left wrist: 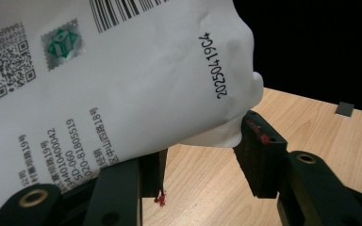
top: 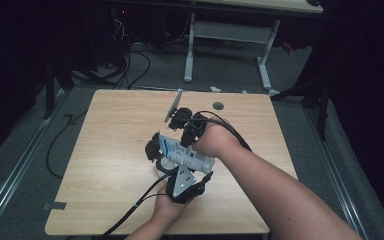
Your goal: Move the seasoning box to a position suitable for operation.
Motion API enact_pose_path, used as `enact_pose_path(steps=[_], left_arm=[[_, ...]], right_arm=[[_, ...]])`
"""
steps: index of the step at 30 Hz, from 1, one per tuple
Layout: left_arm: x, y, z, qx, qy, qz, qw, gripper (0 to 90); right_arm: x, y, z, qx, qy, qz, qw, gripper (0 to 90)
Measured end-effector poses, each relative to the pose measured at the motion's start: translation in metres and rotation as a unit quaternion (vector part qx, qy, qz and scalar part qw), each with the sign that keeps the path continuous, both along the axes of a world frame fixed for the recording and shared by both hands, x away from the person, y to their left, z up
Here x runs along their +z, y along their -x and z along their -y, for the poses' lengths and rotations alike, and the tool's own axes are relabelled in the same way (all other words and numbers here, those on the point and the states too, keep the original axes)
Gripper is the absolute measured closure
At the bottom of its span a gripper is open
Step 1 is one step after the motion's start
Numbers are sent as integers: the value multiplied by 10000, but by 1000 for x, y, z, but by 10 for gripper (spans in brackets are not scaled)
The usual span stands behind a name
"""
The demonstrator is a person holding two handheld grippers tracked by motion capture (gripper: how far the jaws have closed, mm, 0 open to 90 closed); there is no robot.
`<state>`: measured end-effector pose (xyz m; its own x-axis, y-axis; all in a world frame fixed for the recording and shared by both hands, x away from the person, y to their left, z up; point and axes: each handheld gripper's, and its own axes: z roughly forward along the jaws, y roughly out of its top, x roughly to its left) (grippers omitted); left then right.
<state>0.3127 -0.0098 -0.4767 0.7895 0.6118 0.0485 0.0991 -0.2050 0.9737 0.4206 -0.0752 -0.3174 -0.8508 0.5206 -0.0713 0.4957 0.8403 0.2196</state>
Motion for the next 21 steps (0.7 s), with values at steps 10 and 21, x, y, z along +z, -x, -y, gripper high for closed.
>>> enact_pose_path(steps=[10,21], left_arm=[[0,-1,1,-5,-23,24,10000,569],[1,-1,2,-10,-3,26,10000,570]], right_arm=[[0,1,-1,-17,3,-29,10000,900],[-2,0,-3,45,41,-26,10000,900]])
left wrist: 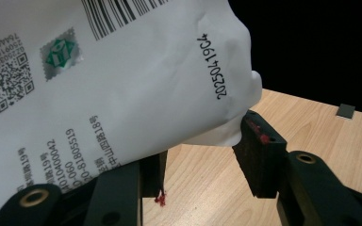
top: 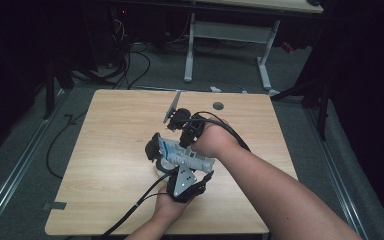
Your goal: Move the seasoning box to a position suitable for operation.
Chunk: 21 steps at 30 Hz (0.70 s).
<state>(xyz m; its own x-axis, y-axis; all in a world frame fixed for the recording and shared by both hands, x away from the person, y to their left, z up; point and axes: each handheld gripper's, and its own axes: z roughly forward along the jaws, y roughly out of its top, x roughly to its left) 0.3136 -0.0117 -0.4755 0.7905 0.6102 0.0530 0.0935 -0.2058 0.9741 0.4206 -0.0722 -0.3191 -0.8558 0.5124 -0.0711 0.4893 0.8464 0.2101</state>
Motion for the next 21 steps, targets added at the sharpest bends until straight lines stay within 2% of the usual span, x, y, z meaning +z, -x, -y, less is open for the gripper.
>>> enact_pose_path(steps=[21], left_arm=[[2,0,0,15,20,6,10000,571]], right_arm=[[1,0,-1,-14,-7,23,10000,900]])
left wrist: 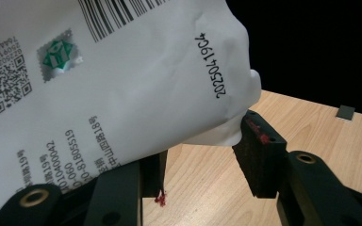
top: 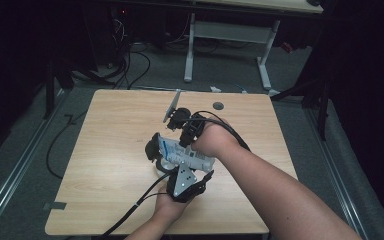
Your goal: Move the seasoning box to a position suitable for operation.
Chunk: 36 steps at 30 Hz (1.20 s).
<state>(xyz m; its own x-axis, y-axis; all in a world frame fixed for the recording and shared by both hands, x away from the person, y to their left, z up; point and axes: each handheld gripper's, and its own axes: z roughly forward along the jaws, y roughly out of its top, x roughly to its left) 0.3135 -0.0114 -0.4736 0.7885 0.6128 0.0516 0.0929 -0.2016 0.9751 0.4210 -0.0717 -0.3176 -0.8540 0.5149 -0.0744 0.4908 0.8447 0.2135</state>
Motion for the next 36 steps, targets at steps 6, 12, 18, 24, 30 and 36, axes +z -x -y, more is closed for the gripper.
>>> enact_pose_path(steps=[6,12,18,24,30,36], left_arm=[[0,0,0,-5,-7,5,10000,571],[0,0,0,-6,17,-8,10000,571],[0,0,0,-10,-12,8,10000,571],[0,0,0,0,6,4,10000,571],[0,0,0,-14,-12,17,10000,571],[0,0,0,-15,-13,20,10000,571]], right_arm=[[-1,-1,0,19,-13,-11,10000,900],[-1,0,0,19,-6,5,10000,900],[-1,0,0,38,-3,15,10000,900],[-1,0,-1,31,-3,1,10000,900],[-1,0,0,17,-24,17,10000,900],[0,0,0,-2,-11,4,10000,900]])
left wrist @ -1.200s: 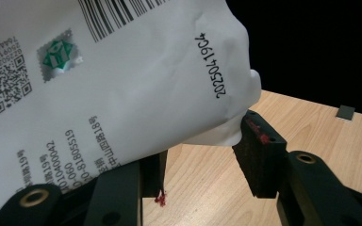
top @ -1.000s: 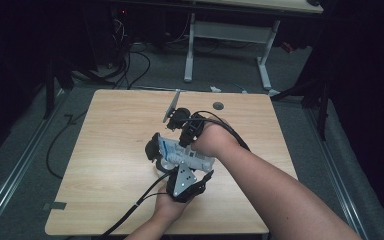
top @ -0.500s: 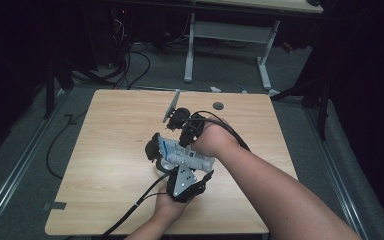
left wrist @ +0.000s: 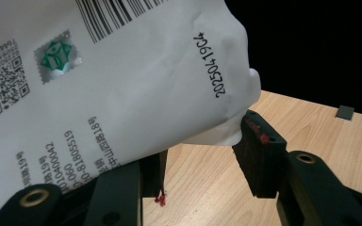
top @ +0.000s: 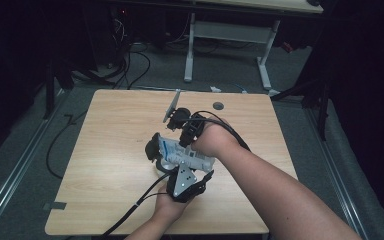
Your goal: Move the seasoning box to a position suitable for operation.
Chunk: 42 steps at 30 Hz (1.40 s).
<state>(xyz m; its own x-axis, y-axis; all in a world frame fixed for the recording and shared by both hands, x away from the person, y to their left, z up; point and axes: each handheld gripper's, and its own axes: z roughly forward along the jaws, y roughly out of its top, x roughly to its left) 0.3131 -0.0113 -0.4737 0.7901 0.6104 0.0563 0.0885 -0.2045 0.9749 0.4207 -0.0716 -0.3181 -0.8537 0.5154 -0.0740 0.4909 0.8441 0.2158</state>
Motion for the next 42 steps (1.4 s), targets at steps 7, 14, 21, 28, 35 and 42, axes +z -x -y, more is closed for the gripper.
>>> enact_pose_path(steps=[7,14,21,28,35,42], left_arm=[[-2,0,-1,-9,-32,4,10000,571],[-6,2,0,-37,-74,-1,10000,571],[-11,5,1,-70,-143,4,9999,570],[-15,5,1,-72,-182,-44,9998,584],[-20,6,-2,-49,-176,-78,9998,600],[-27,8,-6,-36,-213,-152,9997,613]], right_arm=[[-2,0,0,32,-24,-8,10000,900],[-5,2,3,18,-59,-38,10000,900],[-6,3,8,-11,-91,-122,9999,900],[-8,3,11,-29,-113,-173,9998,900],[-9,3,12,-49,-156,-187,9997,900],[-11,6,12,-53,-183,-220,9996,900]])
